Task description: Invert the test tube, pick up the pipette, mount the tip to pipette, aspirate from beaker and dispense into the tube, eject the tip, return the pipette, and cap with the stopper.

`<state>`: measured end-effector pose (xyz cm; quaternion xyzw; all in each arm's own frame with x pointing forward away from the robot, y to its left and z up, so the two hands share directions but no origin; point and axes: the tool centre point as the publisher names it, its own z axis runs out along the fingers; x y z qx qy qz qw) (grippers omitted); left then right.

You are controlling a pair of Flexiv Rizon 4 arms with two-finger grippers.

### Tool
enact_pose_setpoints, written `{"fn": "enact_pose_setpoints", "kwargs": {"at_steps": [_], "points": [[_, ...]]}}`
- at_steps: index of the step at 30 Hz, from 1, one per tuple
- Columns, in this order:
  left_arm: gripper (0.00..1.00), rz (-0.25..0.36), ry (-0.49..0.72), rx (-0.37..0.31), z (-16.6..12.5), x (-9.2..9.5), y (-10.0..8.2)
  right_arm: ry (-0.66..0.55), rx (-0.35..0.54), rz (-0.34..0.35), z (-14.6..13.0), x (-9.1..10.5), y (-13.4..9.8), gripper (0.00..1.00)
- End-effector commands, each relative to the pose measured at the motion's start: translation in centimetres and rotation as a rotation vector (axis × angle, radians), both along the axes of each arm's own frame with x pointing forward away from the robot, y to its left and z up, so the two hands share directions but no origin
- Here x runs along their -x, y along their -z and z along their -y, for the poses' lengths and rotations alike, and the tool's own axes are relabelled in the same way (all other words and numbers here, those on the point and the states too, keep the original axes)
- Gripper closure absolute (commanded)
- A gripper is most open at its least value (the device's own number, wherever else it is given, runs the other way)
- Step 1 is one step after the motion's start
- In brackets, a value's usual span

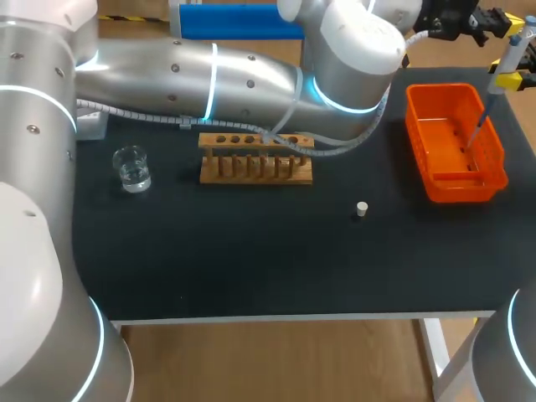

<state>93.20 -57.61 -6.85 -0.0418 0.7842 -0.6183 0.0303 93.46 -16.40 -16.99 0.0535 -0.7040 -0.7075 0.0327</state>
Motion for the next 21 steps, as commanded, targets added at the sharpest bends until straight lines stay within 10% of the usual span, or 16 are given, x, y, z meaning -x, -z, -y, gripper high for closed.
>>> {"fn": "enact_pose_setpoints", "kwargs": {"at_steps": [1, 21], "points": [[1.00, 0.006, -0.002, 0.073, 0.3, -0.1, 0.5, -0.001, 0.003, 0.001, 0.1, 0.0, -0.1, 1.00], [1.00, -0.020, -0.002, 0.067, 0.5, -0.4, 1.5, -0.001, 0.003, 0.001, 0.1, 0.0, -0.1, 1.00]]}}
